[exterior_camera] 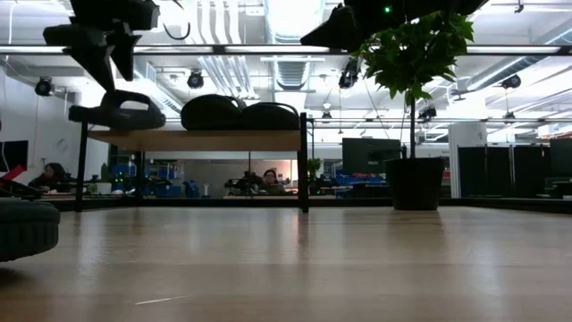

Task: Pick and place slides into the shelf
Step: Put the black slipper on the shelf

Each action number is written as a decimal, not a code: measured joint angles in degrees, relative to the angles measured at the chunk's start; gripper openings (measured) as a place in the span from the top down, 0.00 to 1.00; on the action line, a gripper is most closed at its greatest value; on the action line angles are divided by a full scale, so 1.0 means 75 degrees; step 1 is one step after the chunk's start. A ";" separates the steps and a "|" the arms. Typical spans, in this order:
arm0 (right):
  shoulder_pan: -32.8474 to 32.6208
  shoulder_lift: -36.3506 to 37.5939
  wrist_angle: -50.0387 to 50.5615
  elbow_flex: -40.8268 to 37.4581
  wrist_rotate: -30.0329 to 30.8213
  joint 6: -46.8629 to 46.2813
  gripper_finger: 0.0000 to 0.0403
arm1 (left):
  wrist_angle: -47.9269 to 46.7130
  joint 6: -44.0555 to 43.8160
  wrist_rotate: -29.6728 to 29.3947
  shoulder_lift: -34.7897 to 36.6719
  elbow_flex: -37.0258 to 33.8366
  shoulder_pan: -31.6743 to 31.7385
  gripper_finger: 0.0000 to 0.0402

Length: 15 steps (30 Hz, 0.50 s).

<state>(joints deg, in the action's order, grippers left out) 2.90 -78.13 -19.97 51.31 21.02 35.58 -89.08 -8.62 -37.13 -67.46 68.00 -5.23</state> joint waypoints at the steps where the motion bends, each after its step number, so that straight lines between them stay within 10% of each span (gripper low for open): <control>1: 0.0000 0.0000 0.0002 0.0000 0.0000 -0.0001 0.69 | -0.0006 0.0059 0.0017 0.0000 0.0012 0.0000 0.29; 15: 0.0000 0.0000 0.0009 0.0000 0.0001 -0.0001 0.68 | -0.0128 0.0297 -0.1619 0.0000 -0.0014 0.0610 0.29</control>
<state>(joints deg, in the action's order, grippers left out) 2.90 -78.13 -19.90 51.31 21.03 35.57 -90.04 -6.40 -49.27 -67.46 67.90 -0.66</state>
